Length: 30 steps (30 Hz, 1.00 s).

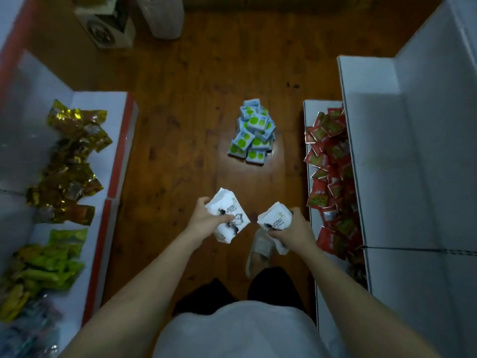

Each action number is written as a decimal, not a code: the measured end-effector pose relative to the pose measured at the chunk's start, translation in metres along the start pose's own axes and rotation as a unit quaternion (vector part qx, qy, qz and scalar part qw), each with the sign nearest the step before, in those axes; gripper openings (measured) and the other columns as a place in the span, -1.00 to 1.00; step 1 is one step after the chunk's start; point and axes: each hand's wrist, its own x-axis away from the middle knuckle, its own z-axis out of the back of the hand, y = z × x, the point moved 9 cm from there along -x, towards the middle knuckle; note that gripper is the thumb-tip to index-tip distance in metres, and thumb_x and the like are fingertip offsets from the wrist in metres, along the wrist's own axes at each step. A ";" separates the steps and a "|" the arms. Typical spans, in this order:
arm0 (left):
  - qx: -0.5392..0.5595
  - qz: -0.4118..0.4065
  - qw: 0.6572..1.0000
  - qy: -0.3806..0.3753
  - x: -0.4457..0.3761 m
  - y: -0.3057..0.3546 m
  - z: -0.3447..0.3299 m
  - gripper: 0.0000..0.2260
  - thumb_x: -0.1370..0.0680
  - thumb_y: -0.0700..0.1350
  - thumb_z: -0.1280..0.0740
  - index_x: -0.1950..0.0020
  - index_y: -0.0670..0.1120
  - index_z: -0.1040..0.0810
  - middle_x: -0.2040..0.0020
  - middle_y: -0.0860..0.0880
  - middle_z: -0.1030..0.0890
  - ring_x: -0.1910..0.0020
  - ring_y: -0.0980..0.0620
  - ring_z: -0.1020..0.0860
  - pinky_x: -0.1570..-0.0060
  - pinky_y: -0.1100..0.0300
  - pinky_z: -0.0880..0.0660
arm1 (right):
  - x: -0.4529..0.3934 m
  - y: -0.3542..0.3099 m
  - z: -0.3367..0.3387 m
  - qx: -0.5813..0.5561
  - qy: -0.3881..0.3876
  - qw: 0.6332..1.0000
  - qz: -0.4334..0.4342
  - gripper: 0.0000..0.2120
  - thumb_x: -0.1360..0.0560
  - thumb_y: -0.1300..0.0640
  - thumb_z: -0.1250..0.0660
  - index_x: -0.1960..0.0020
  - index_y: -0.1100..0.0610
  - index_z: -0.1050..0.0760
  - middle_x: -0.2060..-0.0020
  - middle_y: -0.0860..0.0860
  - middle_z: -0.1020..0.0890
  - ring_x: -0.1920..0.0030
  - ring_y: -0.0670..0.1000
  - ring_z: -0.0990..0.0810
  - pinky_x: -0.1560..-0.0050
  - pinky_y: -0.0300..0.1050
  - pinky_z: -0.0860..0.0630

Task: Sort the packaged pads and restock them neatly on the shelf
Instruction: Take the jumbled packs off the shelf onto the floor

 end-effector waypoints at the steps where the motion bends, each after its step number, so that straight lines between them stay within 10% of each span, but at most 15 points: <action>1: 0.009 0.024 1.000 -0.006 -0.013 -0.001 -0.012 -0.24 -0.33 -0.15 -0.60 -0.40 -0.02 -0.24 -0.21 -0.04 -0.55 -0.03 0.00 -0.60 -0.06 0.05 -0.57 | -0.014 0.010 0.000 0.000 -0.016 1.000 -0.013 -0.32 -0.17 -0.11 -0.61 -0.11 -0.09 -0.26 0.00 -0.06 -0.57 -0.02 0.04 -0.57 0.07 0.07 -0.60; 6: 0.050 0.071 0.996 -0.019 -0.101 0.007 -0.071 -0.30 -0.29 -0.13 -0.63 -0.27 -0.03 -0.28 -0.13 -0.04 -0.53 0.04 0.06 -0.60 0.19 0.19 -0.58 | -0.114 0.041 0.004 0.079 -0.073 0.994 -0.008 -0.34 -0.16 -0.32 -0.50 -0.11 -0.09 -0.31 -0.01 -0.05 -0.52 -0.07 0.06 -0.47 0.03 0.07 -0.47; 11: 0.056 0.133 0.989 0.039 -0.227 -0.045 -0.117 -0.12 0.05 0.20 -0.62 -0.16 0.03 -0.33 -0.16 -0.05 -0.51 -0.07 -0.05 -0.60 -0.01 -0.07 -0.62 | -0.239 0.085 -0.028 0.068 -0.072 0.994 -0.035 -0.31 -0.25 -0.21 -0.55 -0.26 -0.01 -0.39 -0.07 0.05 -0.45 -0.11 0.11 -0.42 -0.05 0.03 -0.43; 20: 0.166 0.218 0.962 0.002 -0.463 -0.146 -0.234 -0.54 -0.38 -0.08 -0.56 -0.14 -0.20 -0.46 0.04 -0.18 -0.66 0.26 -0.02 -0.68 0.46 0.18 -0.55 | -0.463 0.202 -0.139 0.203 -0.135 0.968 -0.062 -0.25 -0.32 -0.24 -0.50 -0.40 -0.02 -0.32 -0.33 0.17 -0.39 -0.36 0.23 -0.28 -0.25 0.08 -0.28; 30: 0.127 0.221 0.964 -0.076 -0.605 -0.172 -0.297 -0.56 -0.61 0.12 -0.23 -0.44 -0.01 -0.29 -0.31 -0.08 -0.45 -0.19 -0.07 -0.50 0.00 -0.02 -0.59 | -0.613 0.221 -0.185 0.156 -0.032 0.987 -0.021 -0.45 -0.48 0.10 -0.39 -0.43 0.13 -0.35 -0.33 0.20 -0.43 -0.32 0.25 -0.37 -0.29 0.06 -0.33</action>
